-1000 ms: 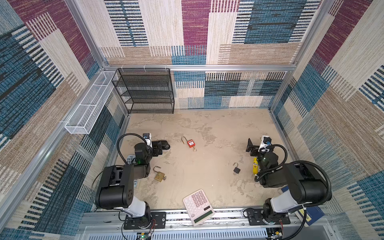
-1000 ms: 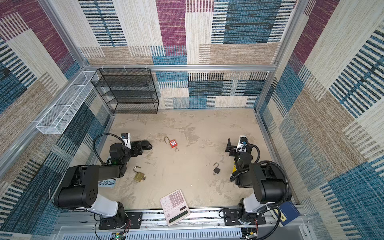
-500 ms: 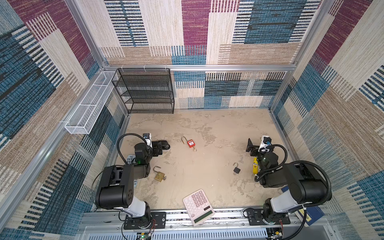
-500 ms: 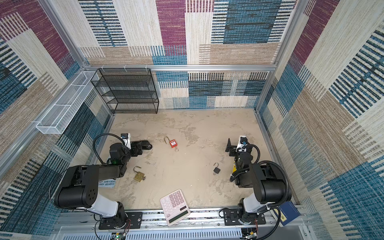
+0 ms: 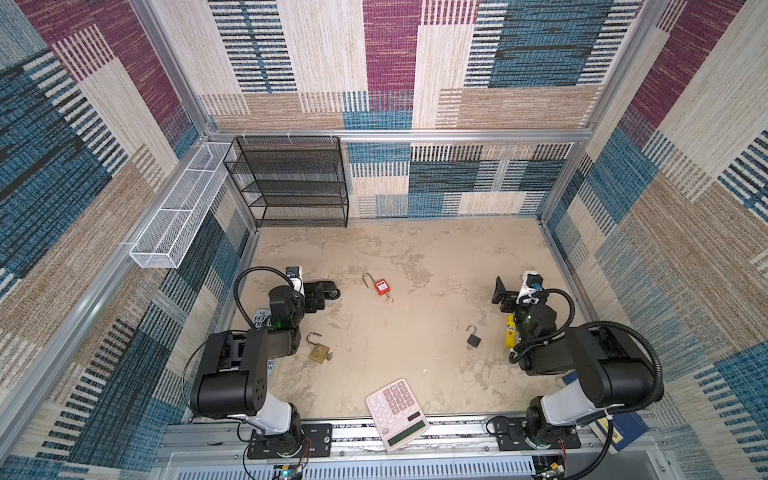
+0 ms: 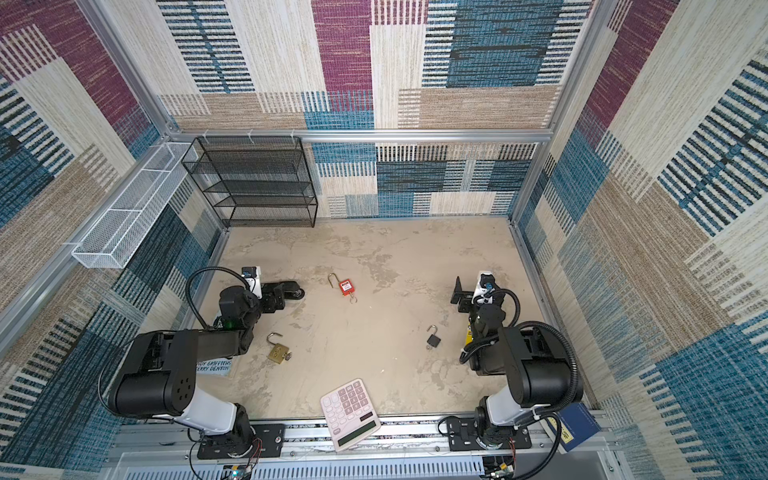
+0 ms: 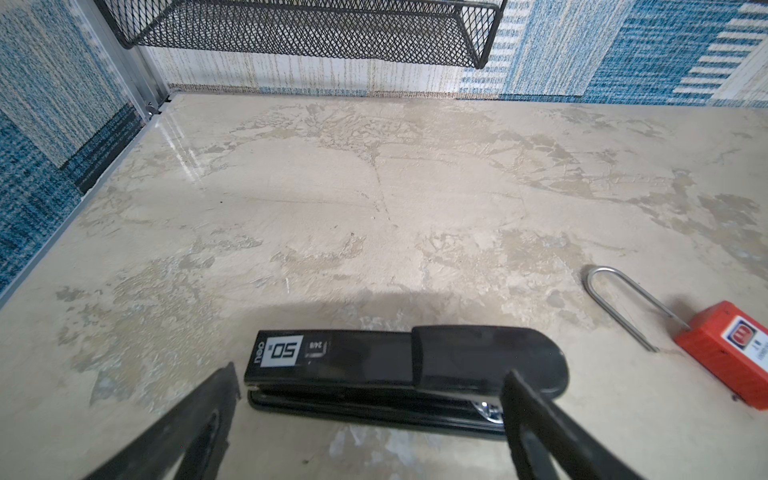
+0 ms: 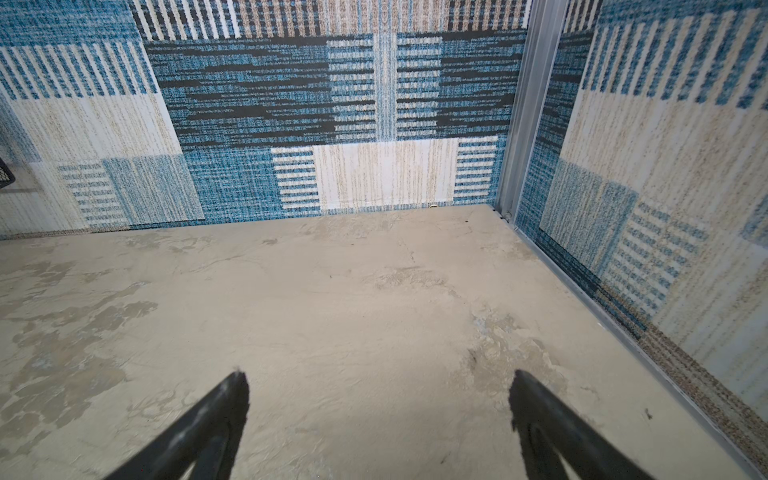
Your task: Lock with the key
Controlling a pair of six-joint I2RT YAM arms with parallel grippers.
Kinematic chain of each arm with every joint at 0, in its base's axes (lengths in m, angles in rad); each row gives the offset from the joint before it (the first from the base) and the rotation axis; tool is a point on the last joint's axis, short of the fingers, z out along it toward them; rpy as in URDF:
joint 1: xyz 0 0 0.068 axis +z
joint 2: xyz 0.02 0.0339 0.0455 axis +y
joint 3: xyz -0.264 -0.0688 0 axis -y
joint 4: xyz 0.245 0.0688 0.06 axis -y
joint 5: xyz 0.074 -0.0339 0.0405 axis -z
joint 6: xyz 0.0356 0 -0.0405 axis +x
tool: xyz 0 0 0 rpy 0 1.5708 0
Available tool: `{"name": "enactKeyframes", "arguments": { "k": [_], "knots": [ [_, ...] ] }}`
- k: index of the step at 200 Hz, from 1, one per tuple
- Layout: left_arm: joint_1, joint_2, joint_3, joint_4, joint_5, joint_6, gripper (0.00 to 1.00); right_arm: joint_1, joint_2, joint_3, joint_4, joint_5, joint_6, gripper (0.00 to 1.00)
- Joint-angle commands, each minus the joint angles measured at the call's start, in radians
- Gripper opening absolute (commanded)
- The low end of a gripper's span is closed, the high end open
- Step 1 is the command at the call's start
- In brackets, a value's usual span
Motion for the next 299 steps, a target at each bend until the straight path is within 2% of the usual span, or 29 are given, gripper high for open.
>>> {"name": "enactKeyframes", "arguments": {
  "k": [1, 85, 97, 116, 129, 143, 170, 198, 225, 264, 275, 299],
  "knots": [
    [0.002, 0.000, 0.002, 0.002, 0.011, 0.011, 1.00, 0.001, -0.002, 0.005, 0.020, -0.001, 0.006, 0.99],
    [0.002, 0.000, 0.002, 0.002, 0.012, 0.010, 0.99, 0.000, -0.005, 0.004, 0.022, -0.001, 0.005, 0.99],
    [0.002, 0.002, 0.006, -0.004, 0.010, 0.011, 1.00, 0.002, -0.029, 0.029, -0.045, -0.018, -0.001, 0.99],
    [0.002, -0.002, 0.002, 0.000, 0.010, 0.011, 1.00, 0.002, -0.094, 0.122, -0.258, -0.054, -0.018, 0.99],
    [-0.001, -0.005, -0.001, 0.008, 0.003, 0.009, 0.99, 0.002, -0.128, 0.130, -0.287, -0.059, -0.021, 0.99],
    [0.000, -0.047, 0.001, -0.025, -0.058, -0.015, 1.00, 0.005, -0.170, 0.127, -0.309, -0.073, -0.031, 0.99],
    [-0.001, -0.189, 0.025, -0.168, -0.134, -0.038, 1.00, 0.028, -0.261, 0.165, -0.397, -0.110, -0.068, 0.99],
    [-0.003, -0.333, 0.143, -0.538, -0.215, -0.114, 1.00, 0.122, -0.302, 0.243, -0.544, -0.135, -0.159, 0.99],
    [-0.007, -0.432, 0.240, -0.862, -0.248, -0.210, 1.00, 0.242, -0.317, 0.284, -0.600, -0.181, -0.166, 0.99],
    [-0.033, -0.555, 0.311, -1.203, -0.204, -0.325, 1.00, 0.413, -0.200, 0.459, -0.845, -0.205, -0.031, 0.99],
    [-0.043, -0.581, 0.321, -1.274, -0.182, -0.358, 1.00, 0.445, -0.150, 0.508, -0.907, -0.249, 0.027, 0.99],
    [-0.057, -0.633, 0.339, -1.418, -0.141, -0.411, 1.00, 0.575, -0.055, 0.551, -0.922, -0.313, 0.044, 0.99]
  ]
}}
